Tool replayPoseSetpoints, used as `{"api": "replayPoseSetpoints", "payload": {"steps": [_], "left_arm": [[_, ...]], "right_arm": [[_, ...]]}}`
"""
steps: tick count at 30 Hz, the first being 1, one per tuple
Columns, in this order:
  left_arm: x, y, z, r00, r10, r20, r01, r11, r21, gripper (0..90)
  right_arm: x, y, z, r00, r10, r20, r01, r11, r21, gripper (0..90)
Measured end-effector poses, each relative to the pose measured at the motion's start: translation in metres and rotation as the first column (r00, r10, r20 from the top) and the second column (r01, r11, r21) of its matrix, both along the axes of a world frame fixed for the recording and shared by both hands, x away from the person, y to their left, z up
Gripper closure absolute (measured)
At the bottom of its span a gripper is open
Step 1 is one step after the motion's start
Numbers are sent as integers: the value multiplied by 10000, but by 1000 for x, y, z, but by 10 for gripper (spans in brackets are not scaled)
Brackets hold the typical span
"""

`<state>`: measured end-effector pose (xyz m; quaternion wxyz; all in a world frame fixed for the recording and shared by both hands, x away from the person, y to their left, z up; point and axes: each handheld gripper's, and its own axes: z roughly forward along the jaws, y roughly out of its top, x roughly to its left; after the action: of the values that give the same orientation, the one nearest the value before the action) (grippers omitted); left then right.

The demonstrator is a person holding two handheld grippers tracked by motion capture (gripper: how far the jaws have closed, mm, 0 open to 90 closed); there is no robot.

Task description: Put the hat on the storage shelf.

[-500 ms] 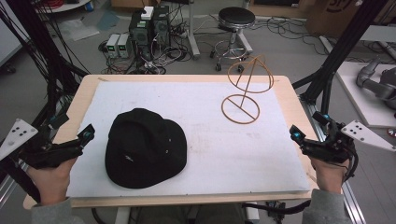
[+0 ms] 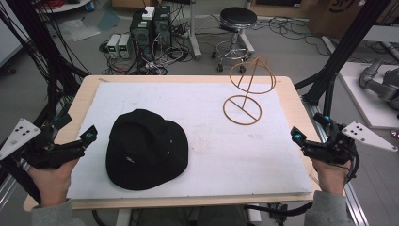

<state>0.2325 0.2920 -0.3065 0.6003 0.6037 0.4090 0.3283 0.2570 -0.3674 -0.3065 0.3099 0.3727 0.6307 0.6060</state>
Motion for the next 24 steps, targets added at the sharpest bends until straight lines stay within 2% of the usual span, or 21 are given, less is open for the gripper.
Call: {"api": "replayPoseSetpoints", "payload": {"steps": [12, 24], "left_arm": [[18, -23, -4, 9965, -749, -368, 765, 9960, 461, 58], [42, -49, -11, 9839, -1637, -720, 1701, 9809, 946, 59]], "right_arm": [[0, 3, -2, 9997, 173, -157, -176, 9997, -168, 24], [-5, 3, -5, 9991, 252, -351, -268, 9986, -455, 24]]}}
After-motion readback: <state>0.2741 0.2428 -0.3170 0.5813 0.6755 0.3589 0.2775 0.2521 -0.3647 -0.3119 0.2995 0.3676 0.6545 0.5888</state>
